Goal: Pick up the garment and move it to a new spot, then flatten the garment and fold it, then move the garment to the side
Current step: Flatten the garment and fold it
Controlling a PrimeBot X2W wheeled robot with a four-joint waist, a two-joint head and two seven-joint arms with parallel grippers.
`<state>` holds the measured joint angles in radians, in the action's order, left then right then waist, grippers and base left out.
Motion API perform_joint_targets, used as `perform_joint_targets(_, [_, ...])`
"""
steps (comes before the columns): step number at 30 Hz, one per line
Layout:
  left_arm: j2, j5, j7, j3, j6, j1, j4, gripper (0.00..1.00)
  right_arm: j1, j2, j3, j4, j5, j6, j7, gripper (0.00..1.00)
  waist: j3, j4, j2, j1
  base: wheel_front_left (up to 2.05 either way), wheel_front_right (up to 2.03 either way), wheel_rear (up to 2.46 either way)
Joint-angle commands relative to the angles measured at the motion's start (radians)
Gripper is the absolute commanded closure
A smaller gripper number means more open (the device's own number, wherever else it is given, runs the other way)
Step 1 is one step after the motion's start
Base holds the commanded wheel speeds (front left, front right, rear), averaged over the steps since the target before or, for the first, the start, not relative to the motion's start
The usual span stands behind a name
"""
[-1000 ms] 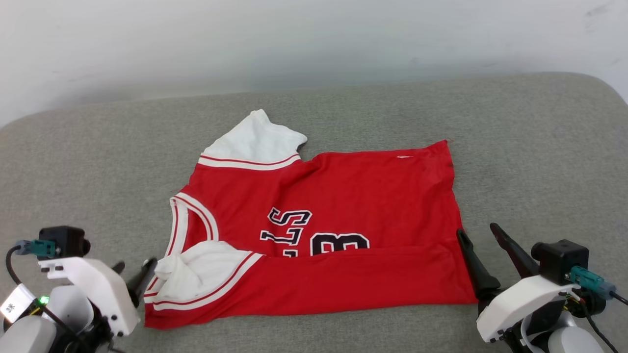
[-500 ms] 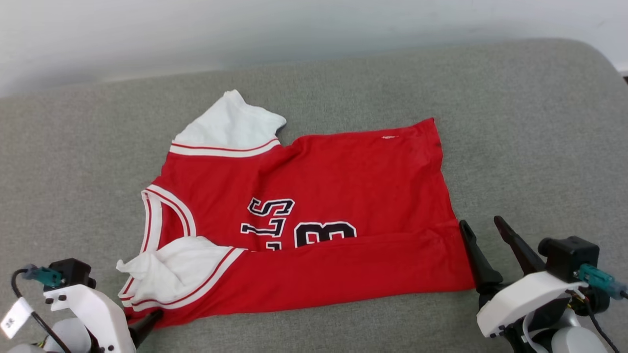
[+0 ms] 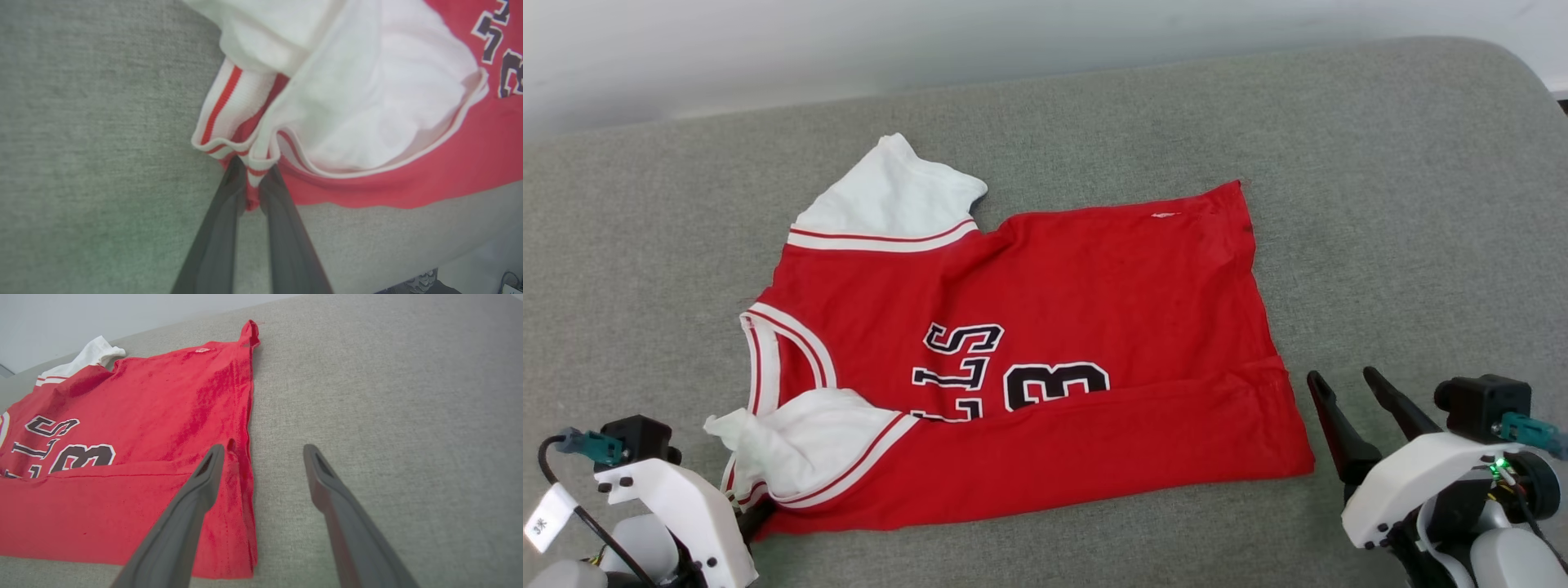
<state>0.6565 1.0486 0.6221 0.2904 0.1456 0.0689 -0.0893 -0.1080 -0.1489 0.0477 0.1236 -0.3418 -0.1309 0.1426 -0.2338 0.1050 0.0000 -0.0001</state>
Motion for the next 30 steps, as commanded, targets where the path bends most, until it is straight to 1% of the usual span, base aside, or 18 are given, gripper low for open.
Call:
perform_joint_targets(1, [-0.030,-0.004,-0.003,0.023,0.000,-0.020,0.001,1.00,-0.010,-0.009,-0.003,0.002,-0.008,0.000,0.011,0.00,0.010,-0.004,0.0000,0.0001,0.00,0.00,0.00])
perform_joint_targets(3, [-0.019,-0.015,-0.027,0.009,0.008,-0.031,0.033,1.00,-0.015,-0.019,-0.014,0.010,-0.024,0.000,0.065,0.00,0.023,-0.009,0.0000,0.0001,0.00,0.00,0.00])
perform_joint_targets(6, [0.001,-0.032,-0.054,-0.009,0.021,-0.045,0.088,1.00,-0.018,-0.042,-0.017,0.004,-0.045,0.000,0.178,0.00,0.037,-0.019,0.0000,0.0001,0.00,0.00,0.00])
perform_joint_targets(10, [0.015,-0.054,-0.064,-0.013,0.041,-0.055,0.166,1.00,-0.022,-0.077,0.008,-0.013,-0.077,0.000,0.342,0.00,0.038,-0.036,0.0000,0.0001,0.00,0.00,0.00])
perform_joint_targets(13, [0.020,-0.065,-0.066,-0.012,0.052,-0.052,0.208,1.00,-0.032,-0.090,0.032,-0.022,-0.082,0.000,0.435,0.00,0.022,-0.048,0.0000,0.0001,0.00,0.00,0.00])
perform_joint_targets(15, [0.022,-0.071,-0.069,-0.012,0.058,-0.045,0.229,1.00,-0.041,-0.093,0.048,-0.015,-0.084,0.000,0.480,0.00,0.008,-0.054,0.0000,0.0001,0.00,0.00,0.00])
perform_joint_targets(18, [0.022,-0.078,-0.071,-0.012,0.066,-0.037,0.252,1.00,-0.056,-0.089,0.073,0.007,-0.095,0.000,0.520,0.00,-0.013,-0.063,0.0000,0.0001,0.00,0.00,0.00])
perform_joint_targets(23, [0.014,-0.081,-0.076,-0.010,0.072,-0.033,0.254,1.00,-0.051,-0.075,0.135,0.082,-0.144,0.000,0.589,0.00,-0.038,-0.074,0.0000,0.0001,0.00,0.00,0.00])
perform_joint_targets(24, [0.012,-0.080,-0.077,-0.011,0.073,-0.033,0.252,1.00,-0.050,-0.072,0.146,0.093,-0.154,-0.001,0.600,0.51,-0.041,-0.075,0.0000,0.0001,0.00,0.00,0.00])
perform_joint_targets(25, [0.010,-0.079,-0.078,-0.011,0.073,-0.032,0.250,1.00,-0.051,-0.067,0.154,0.098,-0.162,-0.001,0.605,0.80,-0.042,-0.075,0.0000,0.0001,0.00,0.00,0.00])
perform_joint_targets(26, [0.009,-0.077,-0.080,-0.012,0.074,-0.032,0.248,1.00,-0.053,-0.065,0.159,0.103,-0.169,-0.001,0.607,1.00,-0.042,-0.075,0.0000,0.0001,0.00,0.00,0.00])
perform_joint_targets(30, [0.006,-0.077,-0.087,-0.011,0.072,-0.038,0.239,1.00,-0.070,-0.082,0.159,0.095,-0.175,-0.001,0.594,1.00,-0.027,-0.074,0.0000,0.0001,0.00,0.00,0.00])
